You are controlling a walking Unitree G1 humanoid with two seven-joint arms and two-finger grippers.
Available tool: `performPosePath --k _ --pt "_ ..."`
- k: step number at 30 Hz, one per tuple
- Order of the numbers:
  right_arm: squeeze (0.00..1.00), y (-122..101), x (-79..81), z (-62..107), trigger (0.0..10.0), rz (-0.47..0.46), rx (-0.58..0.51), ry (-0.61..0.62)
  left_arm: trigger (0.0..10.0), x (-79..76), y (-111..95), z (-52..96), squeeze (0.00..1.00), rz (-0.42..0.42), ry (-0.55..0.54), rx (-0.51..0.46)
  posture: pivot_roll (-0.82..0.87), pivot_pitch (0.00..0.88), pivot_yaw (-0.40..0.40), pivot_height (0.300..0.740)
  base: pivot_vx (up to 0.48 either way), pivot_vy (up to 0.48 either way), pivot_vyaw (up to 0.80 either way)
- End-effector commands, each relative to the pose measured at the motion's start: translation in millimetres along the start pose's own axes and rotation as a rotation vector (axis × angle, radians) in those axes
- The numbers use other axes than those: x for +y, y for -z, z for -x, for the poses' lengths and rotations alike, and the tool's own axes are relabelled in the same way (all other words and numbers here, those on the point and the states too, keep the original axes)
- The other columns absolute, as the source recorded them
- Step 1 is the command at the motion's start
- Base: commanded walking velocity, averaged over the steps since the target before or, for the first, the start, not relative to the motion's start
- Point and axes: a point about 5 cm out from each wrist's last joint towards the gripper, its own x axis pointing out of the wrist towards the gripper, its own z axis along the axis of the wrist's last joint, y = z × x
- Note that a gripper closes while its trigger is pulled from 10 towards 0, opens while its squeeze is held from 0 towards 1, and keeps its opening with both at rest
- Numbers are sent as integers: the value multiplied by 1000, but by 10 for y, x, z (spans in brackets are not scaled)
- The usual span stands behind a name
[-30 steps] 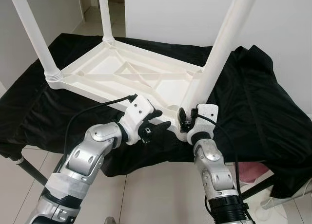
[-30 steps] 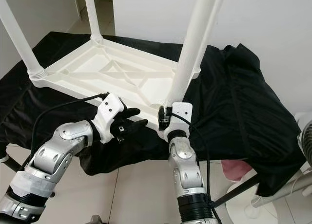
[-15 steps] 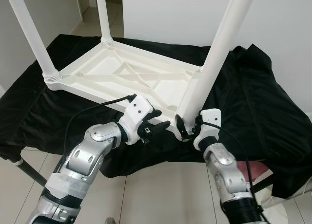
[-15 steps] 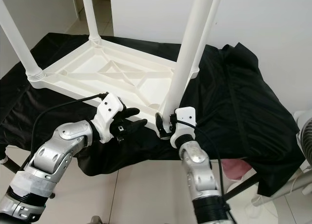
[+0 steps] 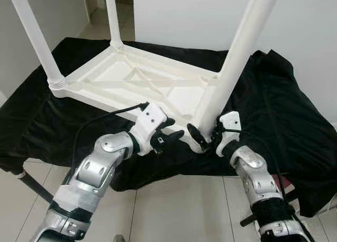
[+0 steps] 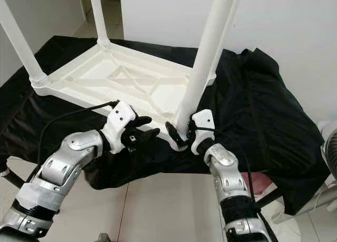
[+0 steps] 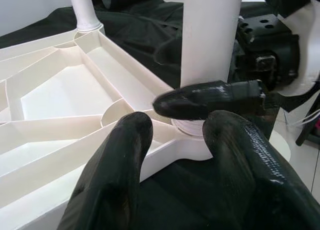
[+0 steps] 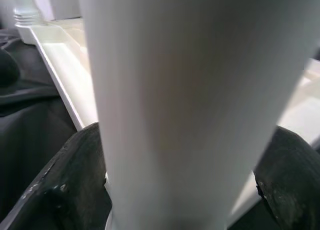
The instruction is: Building children table
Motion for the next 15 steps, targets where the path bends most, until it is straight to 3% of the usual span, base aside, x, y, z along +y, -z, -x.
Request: performPosePath --k 1,9,10,11,12,14,15 --pt "0 27 -55 -21 10000 4 9 -46 10000 -4 -18 -57 0 -23 3 4 45 0 -39 740 0 0 0" --pt "0 43 -161 -97 10000 15 26 -100 10000 -58 -20 -100 0 -25 35 -6 46 0 -28 740 0 0 0" --pt "0 42 -169 -110 9294 16 27 -101 10000 -65 -14 -100 0 -25 44 -3 47 0 -27 740 0 0 0" --pt "0 42 -169 -110 9294 16 27 -101 10000 -65 -14 -100 0 -25 44 -3 47 0 -27 740 0 0 0" --pt "0 38 -171 -121 4157 7 20 -109 10000 -74 -5 -98 0 -24 54 2 46 0 -24 740 0 0 0" --pt "0 36 -171 -124 4157 0 14 -114 10000 -82 2 -96 0 -24 61 5 47 0 -23 740 0 0 0" --pt "0 42 -170 -127 0 -4 13 -113 10000 -90 33 -83 0 -34 69 22 46 0 -21 740 0 0 0"
